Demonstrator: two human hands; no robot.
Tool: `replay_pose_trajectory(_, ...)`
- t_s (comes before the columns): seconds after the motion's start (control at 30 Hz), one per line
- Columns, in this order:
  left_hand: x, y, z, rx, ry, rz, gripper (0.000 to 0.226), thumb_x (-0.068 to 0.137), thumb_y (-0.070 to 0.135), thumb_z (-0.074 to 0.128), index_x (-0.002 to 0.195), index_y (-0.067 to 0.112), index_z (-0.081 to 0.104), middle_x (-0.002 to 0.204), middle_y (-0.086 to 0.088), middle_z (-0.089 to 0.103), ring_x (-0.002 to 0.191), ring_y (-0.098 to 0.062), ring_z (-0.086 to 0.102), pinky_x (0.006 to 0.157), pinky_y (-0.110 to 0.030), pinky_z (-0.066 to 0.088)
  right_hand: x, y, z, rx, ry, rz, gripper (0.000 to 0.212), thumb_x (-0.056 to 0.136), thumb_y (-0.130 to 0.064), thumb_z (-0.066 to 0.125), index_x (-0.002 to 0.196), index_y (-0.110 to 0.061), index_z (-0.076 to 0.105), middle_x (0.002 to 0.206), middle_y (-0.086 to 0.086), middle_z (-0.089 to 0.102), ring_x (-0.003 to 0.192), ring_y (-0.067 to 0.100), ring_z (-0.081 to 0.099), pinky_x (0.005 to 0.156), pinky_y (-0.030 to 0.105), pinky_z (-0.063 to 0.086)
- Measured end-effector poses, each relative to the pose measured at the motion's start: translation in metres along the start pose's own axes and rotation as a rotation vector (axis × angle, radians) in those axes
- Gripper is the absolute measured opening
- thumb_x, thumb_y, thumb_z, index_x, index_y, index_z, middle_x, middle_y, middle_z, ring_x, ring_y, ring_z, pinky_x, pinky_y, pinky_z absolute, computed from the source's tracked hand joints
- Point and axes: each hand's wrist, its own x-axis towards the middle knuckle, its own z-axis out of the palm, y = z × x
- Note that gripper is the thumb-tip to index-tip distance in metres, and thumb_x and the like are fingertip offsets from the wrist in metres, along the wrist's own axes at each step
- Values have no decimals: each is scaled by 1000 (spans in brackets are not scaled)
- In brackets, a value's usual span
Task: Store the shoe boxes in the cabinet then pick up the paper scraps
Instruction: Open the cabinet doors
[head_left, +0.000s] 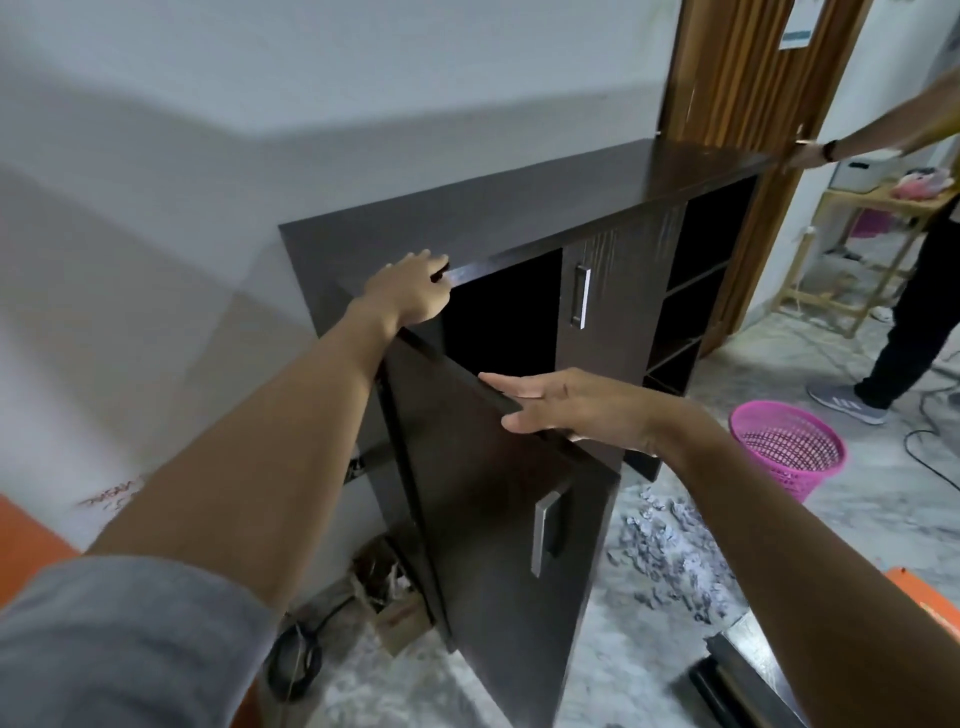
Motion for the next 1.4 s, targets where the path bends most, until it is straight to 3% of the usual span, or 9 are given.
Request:
replay_pose_trajectory(0.13,-1,1,-1,28,-17,-21,52,103,35,28,154,28,22,164,3,11,151,-15,6,121,-37,4,7,-1,15,-11,12,-49,62,94,-42,59,149,-48,30,148,-27,35,128,-8,39,89,16,40)
replay_pose_trajectory(0.33,-5,4,-3,28,-18,-29,52,103,35,28,154,28,23,164,4,12,151,-16,8,121,-38,7,19,-8,21,-11,10,-73,65,95,-43,58,151,-47,26,155,-20,32,108,-21,43,78,12,45)
replay_pose_trajectory(0.43,-4,8,-4,30,-20,-36,51,104,34,29,154,26,24,164,2,13,151,-18,8,120,-38,8,24,-8,17,3,16,-105,63,96,-41,58,151,-43,28,154,-16,37,119,-11,50,83,11,49)
replay_pose_trajectory(0.53,0,15,-2,70,-5,-14,50,104,33,30,152,19,29,162,-4,21,149,-24,16,118,-42,15,33,0,3,60,200,-141,55,97,-39,56,149,-35,37,145,-11,51,117,2,60,99,27,49)
replay_pose_trajectory(0.63,16,24,6,125,1,0,51,104,36,28,152,20,29,161,-4,23,148,-26,20,116,-46,19,43,22,-29,71,528,-136,45,96,-41,58,140,-32,52,125,-12,65,110,3,63,101,32,49)
replay_pose_trajectory(0.8,53,52,20,111,-16,26,51,105,37,28,154,23,25,163,0,17,150,-25,14,120,-43,14,68,63,-98,98,812,-49,36,94,-38,61,127,-23,63,103,-15,70,99,1,64,80,14,47)
replay_pose_trajectory(0.93,88,78,34,121,14,32,50,106,35,27,153,20,27,162,1,19,150,-26,15,119,-45,14,102,97,-148,49,870,36,44,93,-44,60,131,-23,59,117,-7,69,108,10,63,92,29,49)
replay_pose_trajectory(1.1,127,109,50,102,39,15,48,106,36,30,152,22,30,162,4,21,150,-22,16,120,-43,14,141,122,-198,77,877,7,46,92,-45,62,132,-24,55,117,-6,65,107,11,62,94,35,52)
replay_pose_trajectory(1.4,173,134,73,62,112,7,48,102,47,34,148,33,37,158,16,26,148,-10,20,120,-40,13,189,150,-226,137,996,-162,14,92,-30,67,92,-17,72,75,-13,68,70,-3,63,73,21,53)
